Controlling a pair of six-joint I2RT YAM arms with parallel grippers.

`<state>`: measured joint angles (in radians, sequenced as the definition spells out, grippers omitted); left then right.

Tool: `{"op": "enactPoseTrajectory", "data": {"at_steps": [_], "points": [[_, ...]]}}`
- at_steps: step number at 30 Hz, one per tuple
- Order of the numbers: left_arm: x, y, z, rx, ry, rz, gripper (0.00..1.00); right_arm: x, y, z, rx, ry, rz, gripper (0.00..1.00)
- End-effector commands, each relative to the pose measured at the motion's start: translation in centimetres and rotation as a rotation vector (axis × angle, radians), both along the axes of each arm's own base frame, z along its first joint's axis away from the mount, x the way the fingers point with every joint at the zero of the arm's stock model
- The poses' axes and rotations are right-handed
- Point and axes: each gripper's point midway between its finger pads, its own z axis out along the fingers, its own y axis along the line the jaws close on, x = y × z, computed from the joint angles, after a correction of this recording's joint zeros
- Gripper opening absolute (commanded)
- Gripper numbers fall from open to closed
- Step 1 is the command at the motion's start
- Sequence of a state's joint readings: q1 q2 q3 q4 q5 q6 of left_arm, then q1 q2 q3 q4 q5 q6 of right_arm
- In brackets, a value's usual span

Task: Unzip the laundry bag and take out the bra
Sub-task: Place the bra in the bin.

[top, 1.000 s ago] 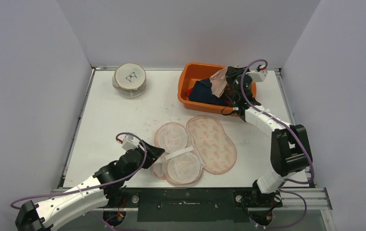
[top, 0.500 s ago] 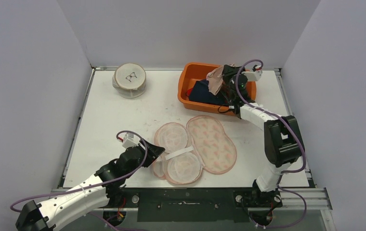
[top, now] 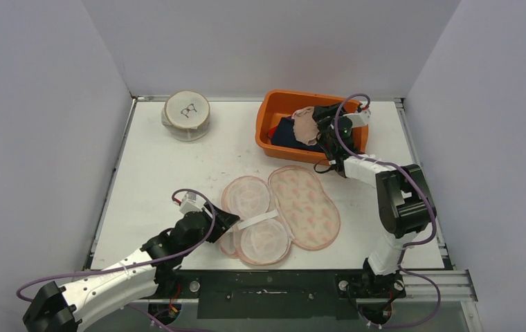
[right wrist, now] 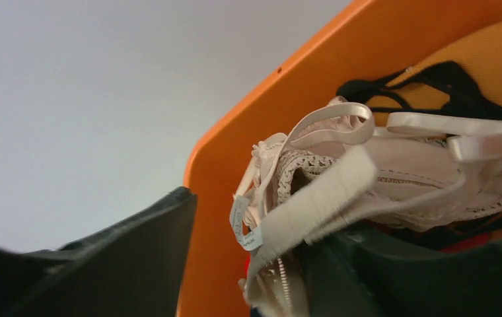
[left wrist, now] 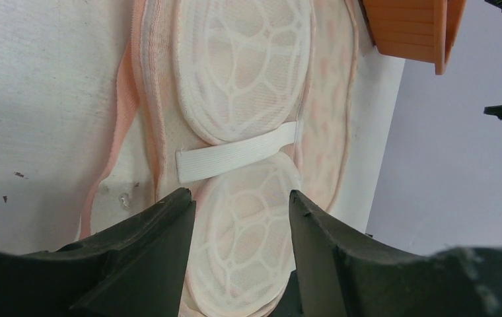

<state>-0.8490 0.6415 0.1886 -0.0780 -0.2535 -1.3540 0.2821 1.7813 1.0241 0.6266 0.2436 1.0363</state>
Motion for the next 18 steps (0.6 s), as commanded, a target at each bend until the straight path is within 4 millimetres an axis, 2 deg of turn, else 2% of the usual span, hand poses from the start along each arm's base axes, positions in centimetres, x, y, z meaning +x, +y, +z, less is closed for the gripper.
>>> {"op": "enactPoseTrajectory", "data": {"at_steps": [1,4,9,14,18], "points": [[0.5,-1.0,1.5,-0.067,-0.036,-0.01,0.52,-1.3,0.5,2.2,-0.047,-0.042,0.064,0.61],[0.6,-1.1,1.8,-0.076,-0.043,-0.012,0.52,-1.9,1.1,1.8,-0.1,-0.012,0.122,0.7],[0.5,-1.1,1.6,-0.08,-0.041,-0.013,0.52,-2.9,1.9,0.4,-0.139,0.068,0.193,0.75],[0.4,-1.3,1.6,-0.092,-0.036,-0.022,0.52,-3.9,2.5,-1.3,-0.145,0.147,0.247,0.76],[0.3,-1.4,1.6,-0.096,-0.032,-0.031,0.52,-4.2,2.6,-2.3,-0.134,0.179,0.256,0.68]]}}
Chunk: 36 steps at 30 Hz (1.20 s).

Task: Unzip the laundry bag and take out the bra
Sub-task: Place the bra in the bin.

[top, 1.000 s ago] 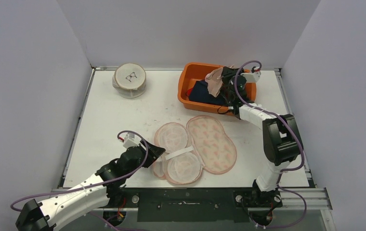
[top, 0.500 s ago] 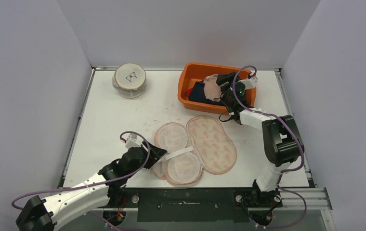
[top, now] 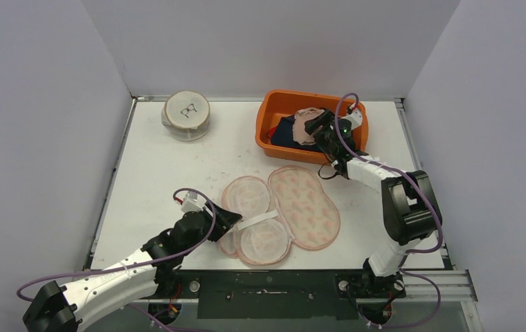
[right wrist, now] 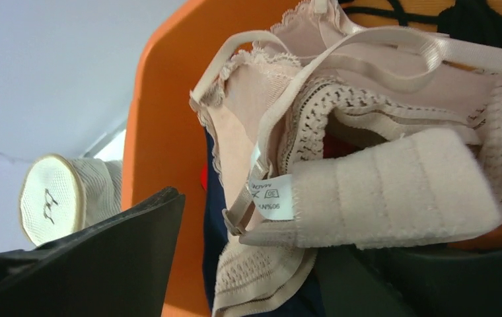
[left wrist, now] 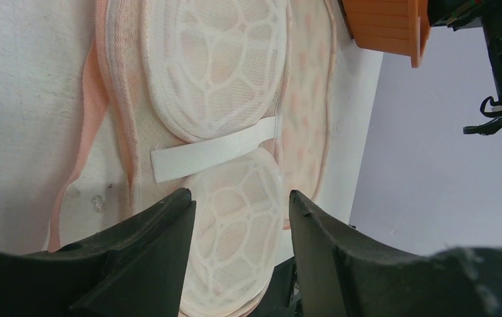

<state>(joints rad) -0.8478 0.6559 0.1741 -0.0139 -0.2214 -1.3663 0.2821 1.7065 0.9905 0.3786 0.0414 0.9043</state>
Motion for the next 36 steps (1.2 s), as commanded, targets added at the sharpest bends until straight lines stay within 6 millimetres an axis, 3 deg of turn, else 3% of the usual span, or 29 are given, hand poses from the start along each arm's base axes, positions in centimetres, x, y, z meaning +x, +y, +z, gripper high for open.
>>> {"op": "enactPoseTrajectory", "data": {"at_steps": [1,4,7,12,18,23,27,30,36], "points": [[0.3,-0.6,1.2,-0.051,-0.026,-0.009,0.52,-0.4,0.7,1.8,0.028,-0.023,0.049,0.61],[0.1,-0.6,1.0,-0.051,-0.02,-0.013,0.52,-0.4,1.1,1.9,0.065,-0.035,0.055,0.42],[0.1,-0.6,1.0,-0.06,-0.019,-0.009,0.52,-0.2,1.5,2.3,0.115,-0.052,0.054,0.3],[0.1,-0.6,1.2,-0.063,-0.022,-0.007,0.52,0.7,2.4,3.5,0.231,-0.106,0.057,0.17],[0.2,-0.4,1.2,-0.062,-0.024,0.001,0.51,1.9,4.0,4.5,0.331,-0.151,0.065,0.13],[0.3,-0.3,1.1,-0.06,-0.021,0.006,0.52,2.5,5.0,2.6,0.296,-0.108,0.067,0.22],[0.2,-0.3,0.9,-0.057,-0.016,0.005,0.52,2.2,5.3,1.5,0.256,-0.085,0.09,0.43],[0.2,-0.2,1.0,-0.055,-0.018,0.004,0.52,1.4,5.4,1.9,0.205,-0.087,0.11,0.6],[0.4,-0.2,1.1,-0.05,-0.025,0.01,0.52,-1.1,5.2,3.9,0.085,-0.05,0.132,0.77]]}}
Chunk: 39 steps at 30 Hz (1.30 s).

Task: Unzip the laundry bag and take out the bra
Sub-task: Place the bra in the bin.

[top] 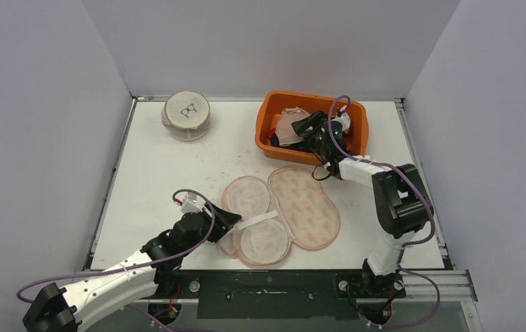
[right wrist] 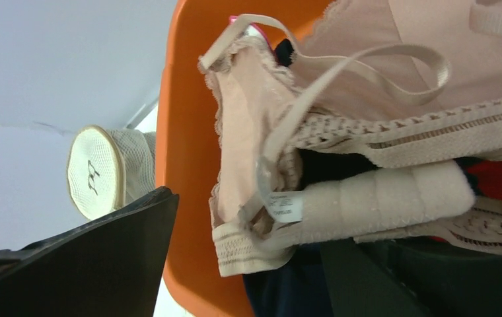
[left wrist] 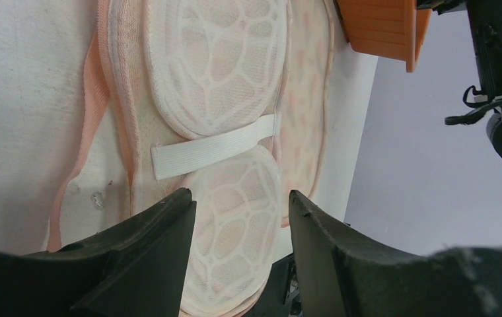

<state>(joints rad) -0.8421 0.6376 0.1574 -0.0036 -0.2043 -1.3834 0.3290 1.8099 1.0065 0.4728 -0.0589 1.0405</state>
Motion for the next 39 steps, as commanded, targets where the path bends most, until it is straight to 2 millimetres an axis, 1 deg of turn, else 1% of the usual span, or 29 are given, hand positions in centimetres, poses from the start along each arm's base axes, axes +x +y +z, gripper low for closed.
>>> {"op": "enactPoseTrajectory", "data": {"at_steps": [1,4,8,10,13,15,18,21,25,27,31,34,39], "points": [[0.6,-0.1,1.1,-0.022,-0.032,0.012,0.52,-1.7,0.1,5.8,-0.093,-0.077,0.028,0.79],[0.6,-0.2,1.1,-0.016,-0.03,0.008,0.52,-3.1,-0.9,6.3,-0.156,-0.049,0.03,0.84],[0.6,-0.2,1.0,-0.014,-0.026,0.003,0.52,-4.6,-2.3,7.9,-0.207,-0.061,0.033,0.9],[0.6,-0.3,1.0,-0.014,-0.024,0.0,0.52,-5.0,-3.0,8.8,-0.238,-0.071,0.035,0.91],[0.6,-0.4,1.1,-0.015,-0.025,-0.005,0.52,-5.2,-5.1,9.9,-0.3,-0.092,-0.04,0.91],[0.6,-0.5,1.2,-0.017,-0.026,-0.006,0.52,-5.0,-6.5,10.0,-0.3,-0.09,-0.089,0.9],[0.7,-0.6,1.5,-0.022,-0.032,-0.005,0.52,-4.2,-8.0,8.4,-0.22,-0.051,-0.121,0.87],[0.8,-0.7,1.8,-0.021,-0.036,-0.01,0.52,-2.9,-9.1,7.0,-0.148,-0.021,-0.151,0.84],[0.9,-0.7,1.9,-0.017,-0.039,-0.011,0.52,-1.0,-10.3,5.5,-0.207,0.015,-0.186,0.81],[0.9,-0.7,1.9,-0.014,-0.04,-0.008,0.52,-0.3,-10.5,4.8,-0.231,0.043,-0.185,0.8],[1.1,-0.7,1.8,-0.011,-0.04,-0.005,0.52,0.0,-10.5,3.3,-0.254,0.091,-0.183,0.8],[1.2,-0.9,1.7,-0.008,-0.038,-0.008,0.52,-0.2,-11.0,2.2,-0.277,0.124,-0.199,0.8],[1.2,-1.2,1.1,-0.005,-0.021,-0.02,0.52,-0.2,-11.7,1.1,-0.323,0.162,-0.215,0.81]]}}
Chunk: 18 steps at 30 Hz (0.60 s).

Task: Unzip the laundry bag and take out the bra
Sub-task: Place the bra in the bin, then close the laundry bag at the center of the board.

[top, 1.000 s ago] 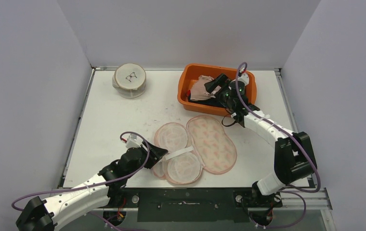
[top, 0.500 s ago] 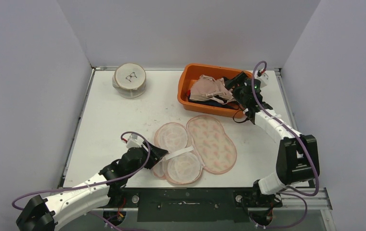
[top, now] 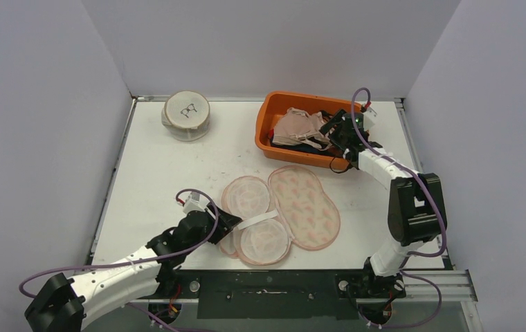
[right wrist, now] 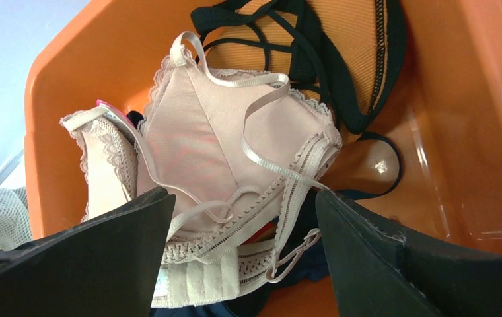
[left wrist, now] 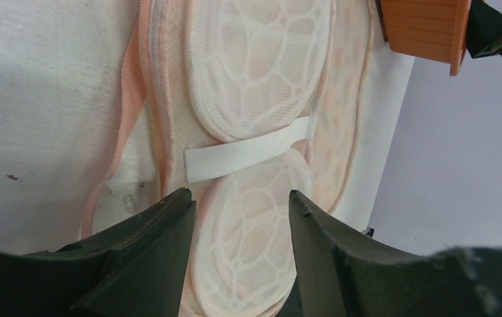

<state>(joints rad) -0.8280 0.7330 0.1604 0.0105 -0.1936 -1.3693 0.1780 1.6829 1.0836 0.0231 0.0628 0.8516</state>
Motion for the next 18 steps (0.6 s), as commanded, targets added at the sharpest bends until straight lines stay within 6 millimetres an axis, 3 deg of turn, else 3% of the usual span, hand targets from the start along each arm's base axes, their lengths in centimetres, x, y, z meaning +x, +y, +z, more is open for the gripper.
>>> {"op": "enactPoseTrajectory", "data": {"at_steps": [1,7,18], "points": [[1.1,-1.5,3.0,-0.069,-0.066,-0.02,0.52,1.3,-0.9,1.6,-0.061,-0.034,-0.035,0.8],[1.2,-1.4,3.0,-0.065,-0.07,-0.016,0.52,1.0,-2.0,1.9,-0.2,-0.008,-0.057,0.81],[1.2,-1.6,2.9,-0.064,-0.064,-0.03,0.52,1.9,-0.7,-1.5,-0.19,0.084,0.014,0.67]]}}
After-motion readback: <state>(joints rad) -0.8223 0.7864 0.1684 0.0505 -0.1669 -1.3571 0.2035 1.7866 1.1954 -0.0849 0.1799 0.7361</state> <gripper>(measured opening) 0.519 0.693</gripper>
